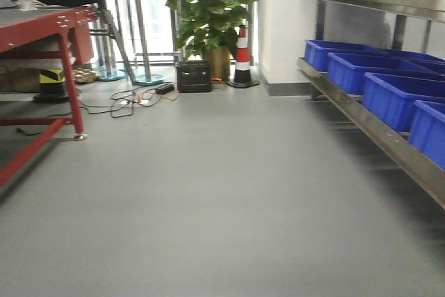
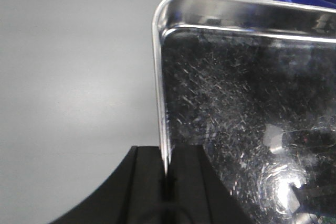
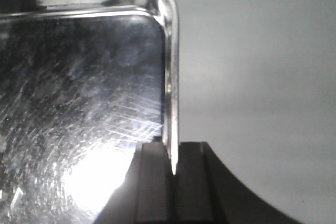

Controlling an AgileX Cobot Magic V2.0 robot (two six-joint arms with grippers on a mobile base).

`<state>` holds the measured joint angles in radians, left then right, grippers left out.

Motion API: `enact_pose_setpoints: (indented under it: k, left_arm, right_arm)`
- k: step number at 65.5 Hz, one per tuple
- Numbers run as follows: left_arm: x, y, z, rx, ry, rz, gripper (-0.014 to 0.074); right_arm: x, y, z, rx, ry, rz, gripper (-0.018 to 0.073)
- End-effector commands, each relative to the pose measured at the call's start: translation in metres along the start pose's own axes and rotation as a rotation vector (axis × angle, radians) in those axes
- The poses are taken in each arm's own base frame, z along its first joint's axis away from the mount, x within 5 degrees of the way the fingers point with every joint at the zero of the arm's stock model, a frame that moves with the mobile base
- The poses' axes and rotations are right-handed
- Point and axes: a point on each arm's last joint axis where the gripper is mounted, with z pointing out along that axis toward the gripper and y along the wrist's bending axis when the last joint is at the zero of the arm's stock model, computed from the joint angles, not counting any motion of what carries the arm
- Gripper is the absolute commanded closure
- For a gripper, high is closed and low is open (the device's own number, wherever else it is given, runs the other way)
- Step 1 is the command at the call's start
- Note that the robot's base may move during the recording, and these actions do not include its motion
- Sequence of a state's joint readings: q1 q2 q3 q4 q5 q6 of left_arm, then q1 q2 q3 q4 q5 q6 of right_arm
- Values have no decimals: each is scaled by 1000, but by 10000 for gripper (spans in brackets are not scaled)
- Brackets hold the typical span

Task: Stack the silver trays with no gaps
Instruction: 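Hold the tray in both grippers while the base drives and turns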

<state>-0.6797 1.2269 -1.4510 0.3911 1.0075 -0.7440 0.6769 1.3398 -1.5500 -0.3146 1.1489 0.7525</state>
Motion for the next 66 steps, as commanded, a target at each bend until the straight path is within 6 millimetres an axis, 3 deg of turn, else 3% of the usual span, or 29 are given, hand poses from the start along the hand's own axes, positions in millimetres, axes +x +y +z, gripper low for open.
enact_pose_setpoints:
  k: [1, 66]
  left_arm:
    - [-6, 4, -9, -12, -52, 15, 613]
    - [-6, 4, -9, -12, -52, 15, 613]
  right_arm:
    - [-5, -8, -6, 48, -41, -23, 637]
    - [-5, -8, -6, 48, -41, -23, 637]
